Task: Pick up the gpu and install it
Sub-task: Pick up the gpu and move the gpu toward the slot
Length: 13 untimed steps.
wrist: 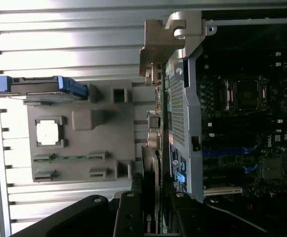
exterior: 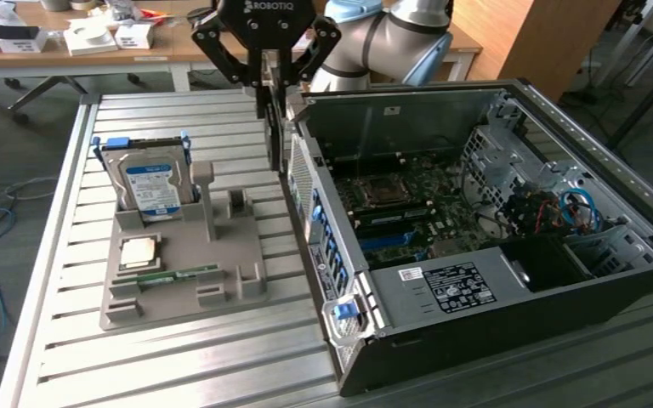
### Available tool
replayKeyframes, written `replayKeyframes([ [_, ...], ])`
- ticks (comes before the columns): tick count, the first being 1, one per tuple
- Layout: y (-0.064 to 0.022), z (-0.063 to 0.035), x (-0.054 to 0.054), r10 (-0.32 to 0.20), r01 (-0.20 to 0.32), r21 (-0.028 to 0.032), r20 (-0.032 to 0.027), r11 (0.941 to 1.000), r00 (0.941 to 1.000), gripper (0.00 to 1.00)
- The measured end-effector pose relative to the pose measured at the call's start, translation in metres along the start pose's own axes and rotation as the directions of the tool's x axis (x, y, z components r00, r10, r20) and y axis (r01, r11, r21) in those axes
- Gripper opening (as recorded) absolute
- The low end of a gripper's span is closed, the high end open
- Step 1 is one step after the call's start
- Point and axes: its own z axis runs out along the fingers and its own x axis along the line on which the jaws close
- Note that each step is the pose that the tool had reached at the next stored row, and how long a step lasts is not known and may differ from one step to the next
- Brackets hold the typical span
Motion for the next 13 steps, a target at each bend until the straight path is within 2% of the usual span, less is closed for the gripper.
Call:
replayKeyframes([
  [13, 0.0029, 0.0011, -0.038, 0.000, 0.000, 0.0002, -0.0001, 1.0000, 1.0000, 0.27],
])
